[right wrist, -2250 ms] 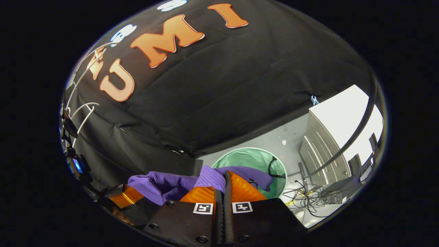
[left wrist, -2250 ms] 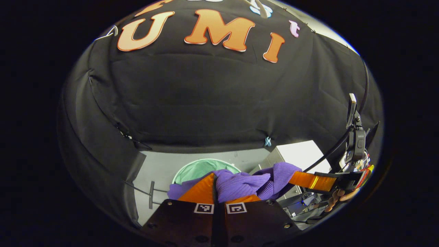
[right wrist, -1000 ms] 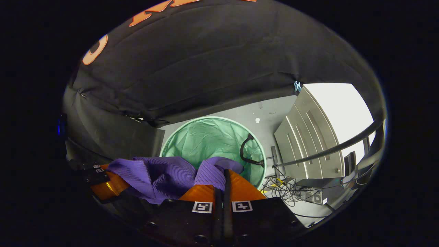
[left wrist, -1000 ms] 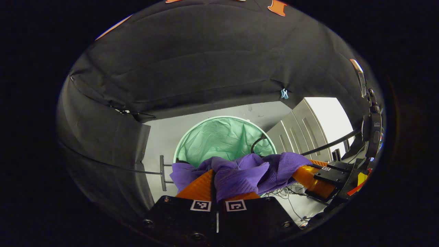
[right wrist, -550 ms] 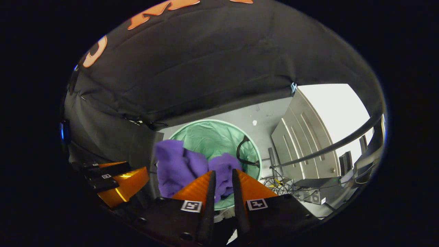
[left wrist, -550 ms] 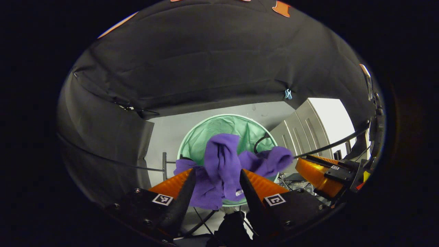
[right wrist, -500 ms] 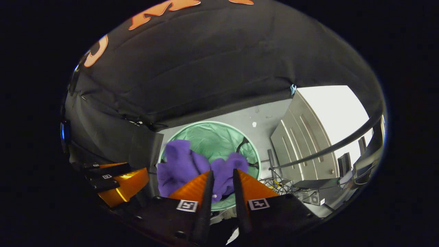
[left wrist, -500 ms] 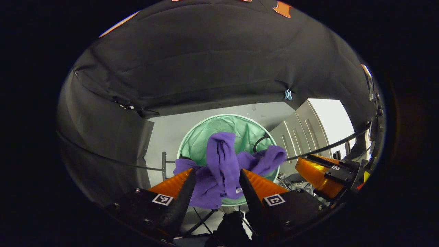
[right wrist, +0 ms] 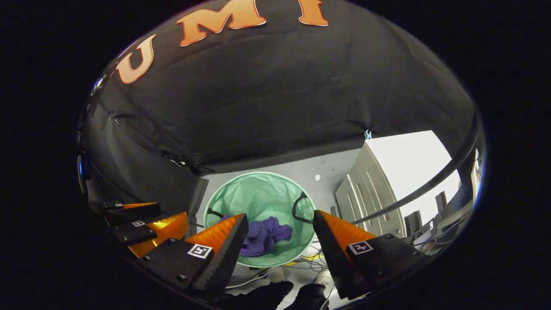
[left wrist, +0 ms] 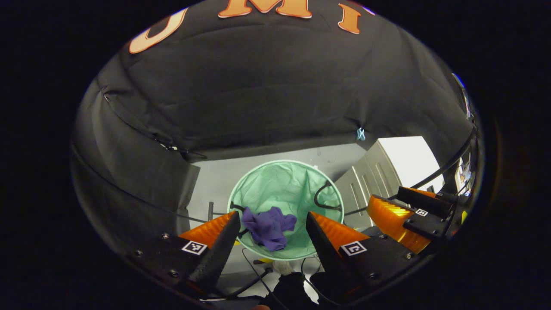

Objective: Grasp the clothes on the hanger with both hands and then place them into the laundry hamper below.

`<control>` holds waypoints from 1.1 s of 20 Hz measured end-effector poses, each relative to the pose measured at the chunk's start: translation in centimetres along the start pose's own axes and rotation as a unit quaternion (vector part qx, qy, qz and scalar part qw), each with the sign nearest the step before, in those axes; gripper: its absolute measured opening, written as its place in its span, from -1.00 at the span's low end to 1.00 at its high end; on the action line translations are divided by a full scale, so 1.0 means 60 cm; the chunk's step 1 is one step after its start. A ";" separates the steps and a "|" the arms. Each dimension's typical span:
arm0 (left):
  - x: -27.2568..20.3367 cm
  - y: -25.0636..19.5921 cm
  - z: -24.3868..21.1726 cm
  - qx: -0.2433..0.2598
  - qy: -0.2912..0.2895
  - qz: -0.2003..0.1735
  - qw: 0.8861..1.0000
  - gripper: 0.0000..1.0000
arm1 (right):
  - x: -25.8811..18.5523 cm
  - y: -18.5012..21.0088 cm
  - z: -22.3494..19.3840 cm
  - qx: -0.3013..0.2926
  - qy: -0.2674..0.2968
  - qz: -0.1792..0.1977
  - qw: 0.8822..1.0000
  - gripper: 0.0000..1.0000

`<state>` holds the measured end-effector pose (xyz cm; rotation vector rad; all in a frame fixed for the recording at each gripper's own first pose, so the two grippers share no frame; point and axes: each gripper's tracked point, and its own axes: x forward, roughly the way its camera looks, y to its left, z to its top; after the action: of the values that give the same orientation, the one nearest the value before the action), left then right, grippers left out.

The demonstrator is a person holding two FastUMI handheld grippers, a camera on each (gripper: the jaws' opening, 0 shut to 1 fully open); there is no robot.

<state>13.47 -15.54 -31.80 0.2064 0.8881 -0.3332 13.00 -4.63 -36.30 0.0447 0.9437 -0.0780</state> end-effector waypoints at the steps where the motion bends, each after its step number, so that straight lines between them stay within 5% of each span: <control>1: -0.017 -0.002 0.011 -0.003 -0.014 0.004 1.000 0.96 | -0.020 -0.003 0.010 0.000 -0.011 0.003 1.000 0.99; 9: -0.192 -0.036 0.082 -0.030 -0.130 0.019 0.991 0.96 | -0.195 -0.029 0.116 -0.006 -0.122 0.032 0.992 0.97; 22: -0.455 -0.092 0.183 -0.050 -0.317 0.060 0.945 0.94 | -0.475 -0.099 0.229 -0.034 -0.267 0.061 0.961 0.96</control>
<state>3.43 -18.70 -3.79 0.0493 0.2515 -0.2173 6.93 -10.16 -5.16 0.0165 0.4018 0.0568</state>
